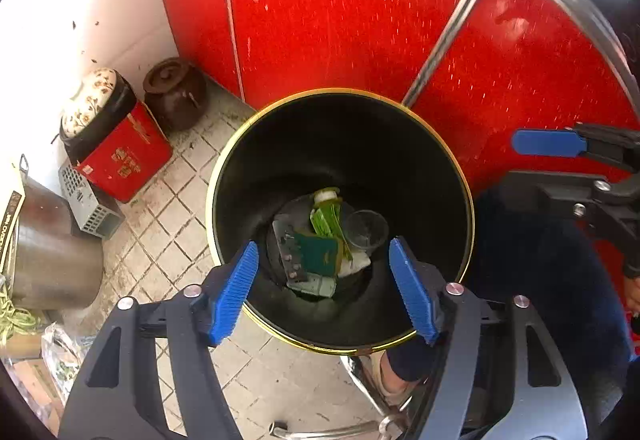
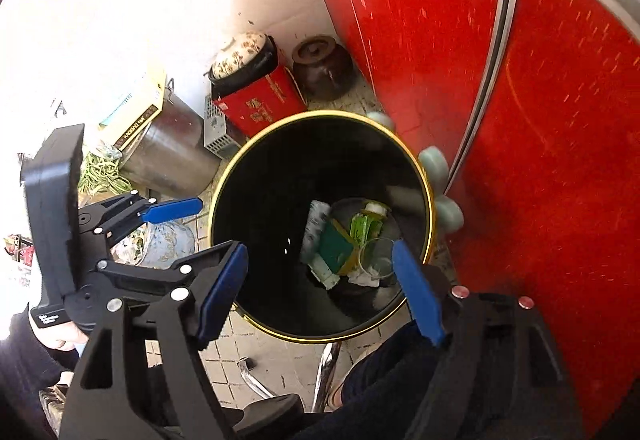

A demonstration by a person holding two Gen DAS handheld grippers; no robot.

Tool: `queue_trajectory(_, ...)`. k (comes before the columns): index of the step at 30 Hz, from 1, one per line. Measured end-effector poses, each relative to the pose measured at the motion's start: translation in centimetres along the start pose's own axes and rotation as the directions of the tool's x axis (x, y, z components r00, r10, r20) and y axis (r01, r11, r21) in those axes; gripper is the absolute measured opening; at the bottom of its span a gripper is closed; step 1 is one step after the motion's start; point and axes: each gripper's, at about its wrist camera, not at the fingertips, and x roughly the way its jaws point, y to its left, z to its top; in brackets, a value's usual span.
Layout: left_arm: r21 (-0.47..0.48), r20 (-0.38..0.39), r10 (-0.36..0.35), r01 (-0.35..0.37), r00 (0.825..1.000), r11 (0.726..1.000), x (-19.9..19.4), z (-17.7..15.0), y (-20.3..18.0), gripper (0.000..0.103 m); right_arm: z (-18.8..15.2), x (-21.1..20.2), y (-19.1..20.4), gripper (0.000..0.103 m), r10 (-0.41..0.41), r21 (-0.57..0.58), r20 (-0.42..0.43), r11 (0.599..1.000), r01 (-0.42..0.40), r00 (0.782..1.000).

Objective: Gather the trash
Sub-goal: 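Swing both tools back toward the countertop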

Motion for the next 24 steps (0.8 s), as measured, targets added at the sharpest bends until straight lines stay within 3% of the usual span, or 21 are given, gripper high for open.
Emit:
queue_trajectory(4, -0.012, 0.105, 0.021, -0.02, 0.994, 1.0, -3.9, 1.1, -0.9, 0.091, -0.4, -4.6, 1.2, 0.077, -0.054, -0.055, 0.078, 0.997, 0.058, 0.995)
queue_trajectory(8, 0.06, 0.195, 0.019, -0.032, 0.981, 0.998, -8.3, 2.6, -3.4, 0.093, -1.7, -11.6, 1.7, 0.08, -0.09, -0.077, 0.19, 0.991, 0.106, 0.978)
queue_trajectory(11, 0.165, 0.255, 0.005, -0.048, 0.967, 0.985, -11.5, 4.1, -6.8, 0.096, -3.5, -18.5, 0.7, 0.088, -0.151, -0.039, 0.302, 0.985, 0.17, 0.941)
queue_trajectory(15, 0.334, 0.323, -0.048, -0.066, 0.945, 0.94, -15.1, 6.1, -13.5, 0.096, -7.8, -28.0, -3.2, 0.09, -0.307, 0.129, 0.409, 0.952, 0.278, 0.86)
queue_trajectory(17, 0.429, 0.344, -0.106, -0.056, 0.933, 0.902, -16.4, 6.9, -17.8, 0.096, -10.0, -31.4, -5.0, 0.091, -0.389, 0.205, 0.422, 0.921, 0.332, 0.818)
queue_trajectory(20, 0.549, 0.32, -0.237, 0.024, 0.917, 0.835, -17.5, 8.0, -24.2, 0.096, -15.0, -36.7, -8.5, 0.092, -0.556, 0.369, 0.403, 0.825, 0.427, 0.727)
queue_trajectory(24, 0.653, 0.244, -0.375, 0.134, 0.894, 0.745, -18.1, 8.8, -32.1, 0.096, -21.9, -41.5, -12.0, 0.092, -0.684, 0.556, 0.348, 0.701, 0.446, 0.641)
